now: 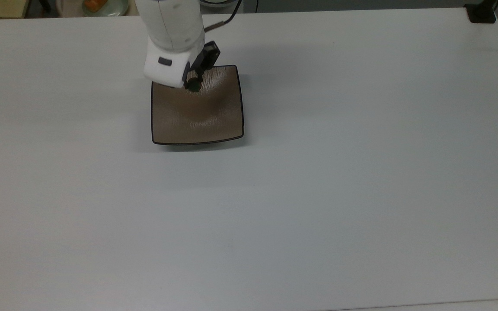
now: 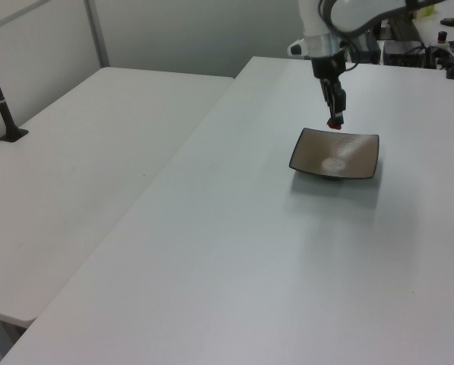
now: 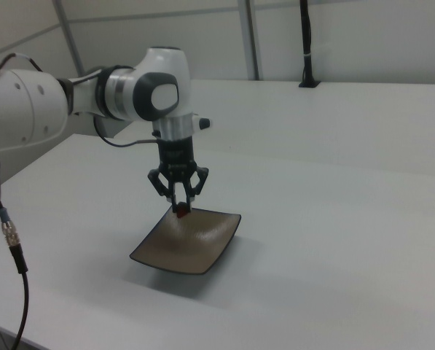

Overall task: Strawberries on a ceramic plate
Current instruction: 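Carry the strawberry over the plate and lower it onto the plate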

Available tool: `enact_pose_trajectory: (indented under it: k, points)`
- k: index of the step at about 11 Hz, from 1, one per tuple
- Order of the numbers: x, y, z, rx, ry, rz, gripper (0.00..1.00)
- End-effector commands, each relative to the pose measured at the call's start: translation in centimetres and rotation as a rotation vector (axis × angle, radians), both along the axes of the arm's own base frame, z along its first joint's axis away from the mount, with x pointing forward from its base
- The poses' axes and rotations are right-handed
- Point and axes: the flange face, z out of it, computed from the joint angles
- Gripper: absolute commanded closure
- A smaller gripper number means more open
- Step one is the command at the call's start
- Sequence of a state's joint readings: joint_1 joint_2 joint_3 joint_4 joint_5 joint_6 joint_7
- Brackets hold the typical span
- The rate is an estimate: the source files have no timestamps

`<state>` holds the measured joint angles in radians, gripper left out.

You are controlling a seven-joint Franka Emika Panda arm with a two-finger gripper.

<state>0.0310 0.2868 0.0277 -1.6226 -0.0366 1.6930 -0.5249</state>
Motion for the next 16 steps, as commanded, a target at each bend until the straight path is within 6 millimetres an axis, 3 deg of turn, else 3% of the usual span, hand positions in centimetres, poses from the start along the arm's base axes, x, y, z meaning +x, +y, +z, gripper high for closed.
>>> enact_pose_trajectory:
  k: [1,5,7,8,9,10,12,14,16]
  points:
    - [1.5,0.2,-3.8,-0.028,-0.002,0.023,0.85]
    - [1.6,1.1,-7.7,-0.023,0.001,0.04,0.83]
    - [1.4,1.8,-8.3,-0.023,0.007,0.051,0.82]
    - [1.2,1.8,-8.8,-0.024,0.015,0.052,0.69]
    - [1.3,1.8,-8.7,-0.023,0.009,0.051,0.31]
    - [1.3,1.7,-8.6,-0.024,0.007,0.046,0.0]
    - [1.3,1.6,-8.1,-0.025,0.001,0.041,0.0]
    - [1.2,1.7,-5.3,-0.024,-0.04,0.041,0.0]
    - [0.4,1.8,0.4,-0.023,-0.124,-0.027,0.0]
